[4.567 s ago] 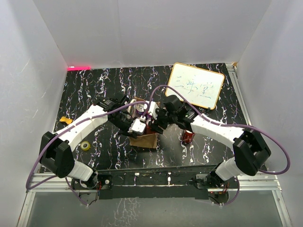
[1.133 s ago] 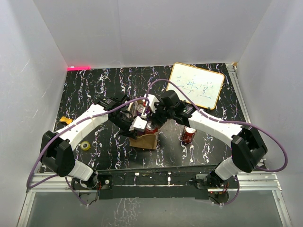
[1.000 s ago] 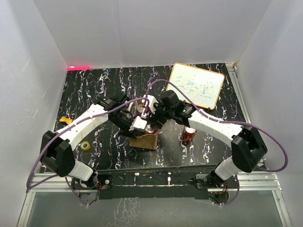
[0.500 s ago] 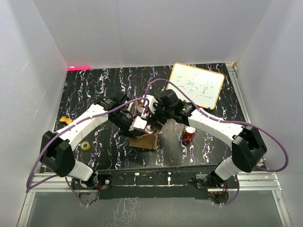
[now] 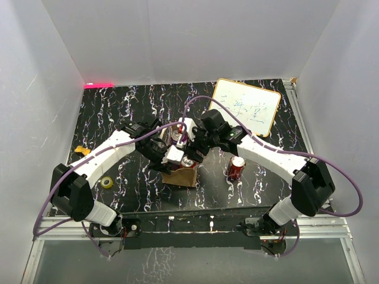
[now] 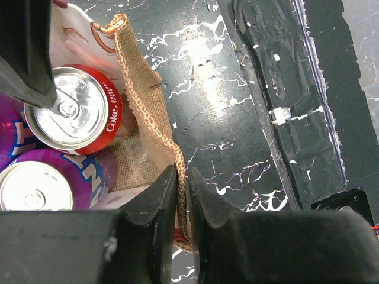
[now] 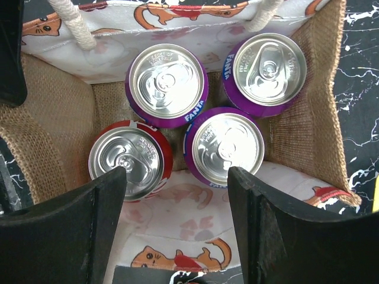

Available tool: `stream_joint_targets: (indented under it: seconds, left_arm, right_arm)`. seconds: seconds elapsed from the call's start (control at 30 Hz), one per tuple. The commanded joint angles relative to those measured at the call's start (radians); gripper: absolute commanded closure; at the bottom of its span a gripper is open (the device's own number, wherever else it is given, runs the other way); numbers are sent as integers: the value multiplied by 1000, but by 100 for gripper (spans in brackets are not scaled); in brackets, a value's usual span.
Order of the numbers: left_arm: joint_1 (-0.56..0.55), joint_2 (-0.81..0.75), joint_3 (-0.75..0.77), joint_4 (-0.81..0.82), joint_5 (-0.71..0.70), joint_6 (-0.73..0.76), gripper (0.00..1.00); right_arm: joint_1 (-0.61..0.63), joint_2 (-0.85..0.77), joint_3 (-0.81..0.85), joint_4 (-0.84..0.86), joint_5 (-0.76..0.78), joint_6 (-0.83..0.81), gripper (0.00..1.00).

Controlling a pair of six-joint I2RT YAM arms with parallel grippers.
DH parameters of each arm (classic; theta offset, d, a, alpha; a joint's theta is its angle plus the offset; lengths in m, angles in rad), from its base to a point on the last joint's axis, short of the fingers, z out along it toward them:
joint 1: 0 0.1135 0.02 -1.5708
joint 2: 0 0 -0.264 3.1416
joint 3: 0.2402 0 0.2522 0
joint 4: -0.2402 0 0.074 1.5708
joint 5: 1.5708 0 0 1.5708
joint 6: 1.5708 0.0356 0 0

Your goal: Place the beverage into the canvas bag

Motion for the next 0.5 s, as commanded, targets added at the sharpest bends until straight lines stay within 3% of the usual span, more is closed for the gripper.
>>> stream_joint_targets:
  seconds: [0.0,0.33,0.47]
  left_arm:
    - [-6,-30,4,-41,72,4,86]
    - [-5,-42,20,-56,92,16,79]
    - [-5,-52,36,-72,102,43,64]
  right_arm:
    - [-33,-74,55,15,-52,25,28]
    - [-92,-133,159,-85,-171,12,28]
    - [-150,-182,182,-112,-222,4,28]
